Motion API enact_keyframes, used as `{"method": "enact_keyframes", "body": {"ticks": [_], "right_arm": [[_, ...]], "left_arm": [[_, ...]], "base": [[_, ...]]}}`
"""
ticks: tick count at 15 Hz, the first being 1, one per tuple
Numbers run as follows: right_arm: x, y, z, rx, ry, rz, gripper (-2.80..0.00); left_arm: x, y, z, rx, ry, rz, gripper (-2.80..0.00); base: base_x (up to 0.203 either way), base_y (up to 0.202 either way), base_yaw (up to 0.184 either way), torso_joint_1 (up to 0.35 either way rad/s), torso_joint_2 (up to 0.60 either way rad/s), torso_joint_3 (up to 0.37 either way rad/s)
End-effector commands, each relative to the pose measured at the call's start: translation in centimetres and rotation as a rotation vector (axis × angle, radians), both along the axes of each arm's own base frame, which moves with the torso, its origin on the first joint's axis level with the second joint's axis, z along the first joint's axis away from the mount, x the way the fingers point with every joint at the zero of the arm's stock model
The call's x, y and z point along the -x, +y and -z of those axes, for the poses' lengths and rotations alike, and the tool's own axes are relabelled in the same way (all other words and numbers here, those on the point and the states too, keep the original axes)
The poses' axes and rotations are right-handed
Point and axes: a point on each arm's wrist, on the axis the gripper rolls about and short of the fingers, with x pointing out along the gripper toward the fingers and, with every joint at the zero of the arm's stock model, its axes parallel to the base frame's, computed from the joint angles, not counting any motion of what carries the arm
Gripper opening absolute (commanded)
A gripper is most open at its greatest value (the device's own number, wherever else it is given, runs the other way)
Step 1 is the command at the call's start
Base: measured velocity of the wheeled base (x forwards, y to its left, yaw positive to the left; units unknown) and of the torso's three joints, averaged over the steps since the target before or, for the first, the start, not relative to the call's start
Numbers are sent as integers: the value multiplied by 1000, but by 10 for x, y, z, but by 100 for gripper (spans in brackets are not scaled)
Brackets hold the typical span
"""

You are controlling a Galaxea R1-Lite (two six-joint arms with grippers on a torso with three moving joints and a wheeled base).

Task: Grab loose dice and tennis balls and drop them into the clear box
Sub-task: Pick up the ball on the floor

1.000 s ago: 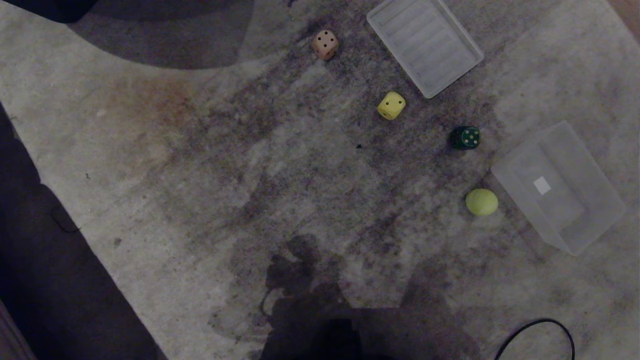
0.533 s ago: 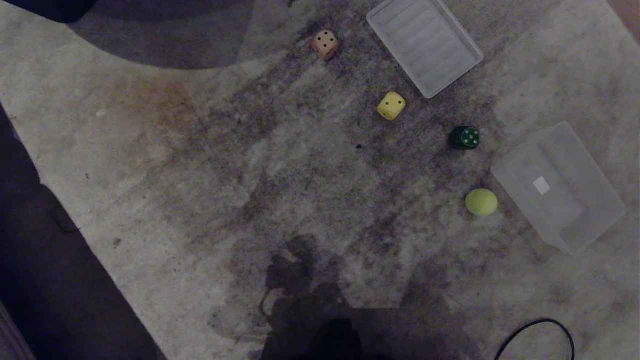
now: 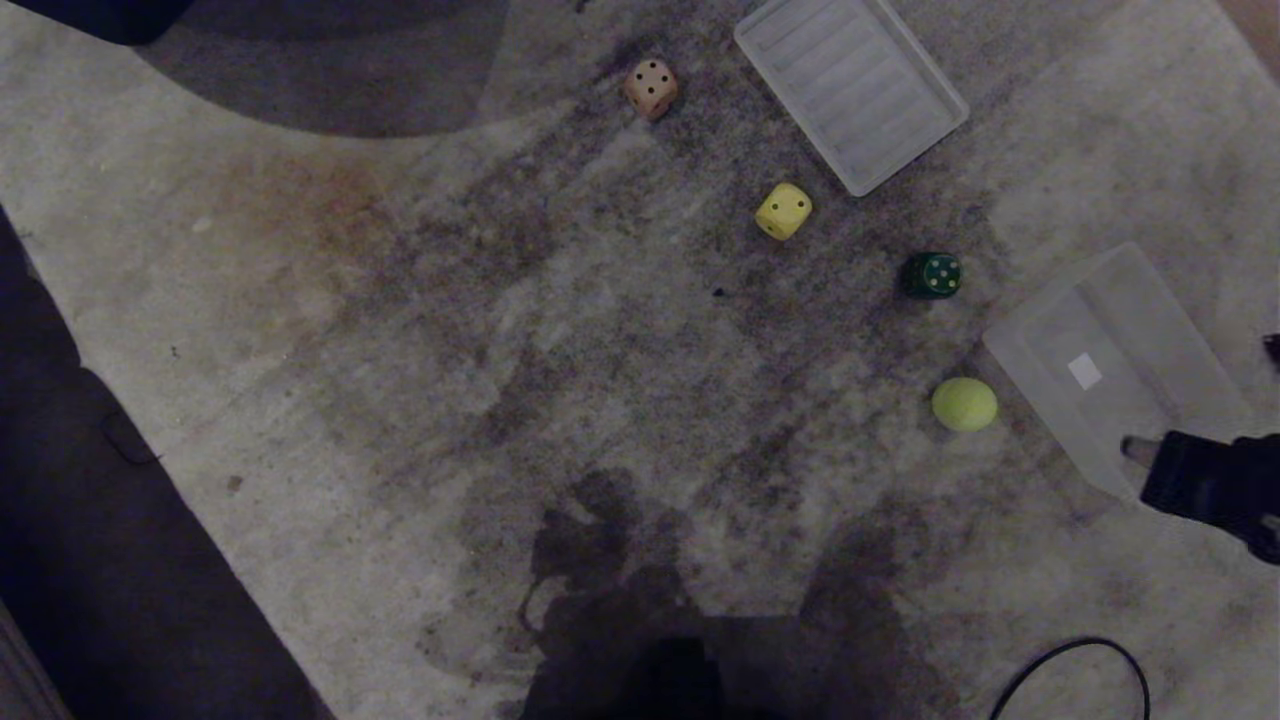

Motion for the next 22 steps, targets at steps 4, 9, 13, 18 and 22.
{"method": "enact_keyframes", "body": {"ticks": [4, 9, 13, 18, 22], "right_arm": [[-96, -2, 48, -79, 68, 54, 0], [-111, -4, 63, -90, 102, 57, 0], [-122, -3, 64, -205, 82, 66, 0], [-139, -3, 80, -288, 114, 64, 0], [-157, -6, 89, -291, 115, 75, 0]], "left_arm": [[0, 0, 0, 1, 3, -1, -280], [0, 0, 0, 1, 3, -1, -280], [0, 0, 0, 1, 3, -1, -280], [0, 0, 0, 1, 3, -1, -280], [0, 0, 0, 1, 3, -1, -280]], "base": [[0, 0, 0, 0, 0, 0], [0, 0, 0, 0, 0, 0], [0, 0, 0, 0, 0, 0], [0, 0, 0, 0, 0, 0], [0, 0, 0, 0, 0, 0]]}}
